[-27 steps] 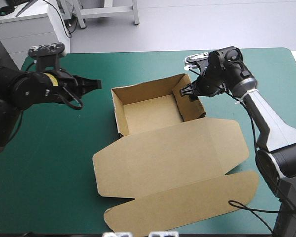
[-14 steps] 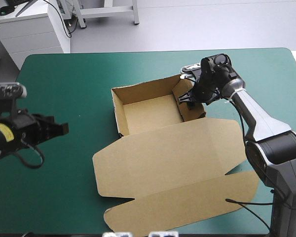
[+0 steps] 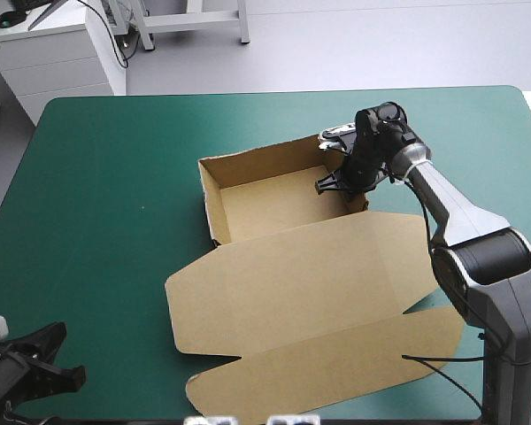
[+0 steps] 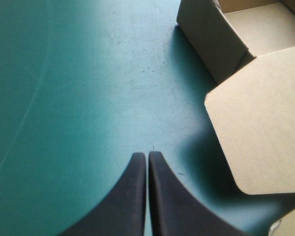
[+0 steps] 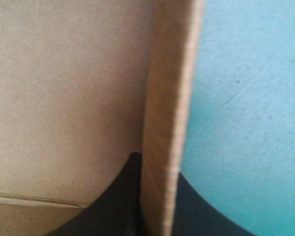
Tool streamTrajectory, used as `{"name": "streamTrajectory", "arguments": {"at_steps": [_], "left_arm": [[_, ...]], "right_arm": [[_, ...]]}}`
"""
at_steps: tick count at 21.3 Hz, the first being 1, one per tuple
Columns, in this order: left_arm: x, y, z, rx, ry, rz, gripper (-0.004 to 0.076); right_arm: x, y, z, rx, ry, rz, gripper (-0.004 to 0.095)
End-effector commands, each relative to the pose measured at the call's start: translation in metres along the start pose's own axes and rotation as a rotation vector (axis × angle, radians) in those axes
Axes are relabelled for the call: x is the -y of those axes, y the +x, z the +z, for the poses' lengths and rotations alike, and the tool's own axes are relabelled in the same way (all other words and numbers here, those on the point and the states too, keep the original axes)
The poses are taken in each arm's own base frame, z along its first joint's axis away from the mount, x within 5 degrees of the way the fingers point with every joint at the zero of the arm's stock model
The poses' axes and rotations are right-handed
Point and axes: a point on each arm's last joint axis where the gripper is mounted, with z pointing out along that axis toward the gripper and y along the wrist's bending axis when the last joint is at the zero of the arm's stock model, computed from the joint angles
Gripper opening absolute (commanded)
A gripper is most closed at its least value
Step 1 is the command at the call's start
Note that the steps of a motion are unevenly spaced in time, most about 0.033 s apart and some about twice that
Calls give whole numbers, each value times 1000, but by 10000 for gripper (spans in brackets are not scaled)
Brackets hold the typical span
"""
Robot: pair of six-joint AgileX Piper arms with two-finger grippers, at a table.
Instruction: Fold the box
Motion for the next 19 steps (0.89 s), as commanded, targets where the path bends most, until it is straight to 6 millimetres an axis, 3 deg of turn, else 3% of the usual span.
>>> {"name": "streamTrajectory", "arguments": {"at_steps": [1,3,5,7,10,12,19], "left_arm": [[-2,9,3,97,17,36,-7],[-5,29,16,10,-1,55,-8],[-5,43,29,-70,-6,51,-8],[-5,48,36,-80,-3,36,-8],[-3,42,37,-11,20,37,-8],[-1,38,37,28,32,43,-8],[-2,36,38,59,26,55,-8]], "right_arm": [[-3,-1,-36,79,-10,-18,-19],[-3,0,-42,93,-11,-29,-19],[4,-2,-64,158,-14,-13,-19],[21,-2,-103,271,-27,36,-19],[69,16,-166,433,33,145,-19],[111,38,-191,480,98,249,-19],[203,91,-209,485,233,484,-19]]}}
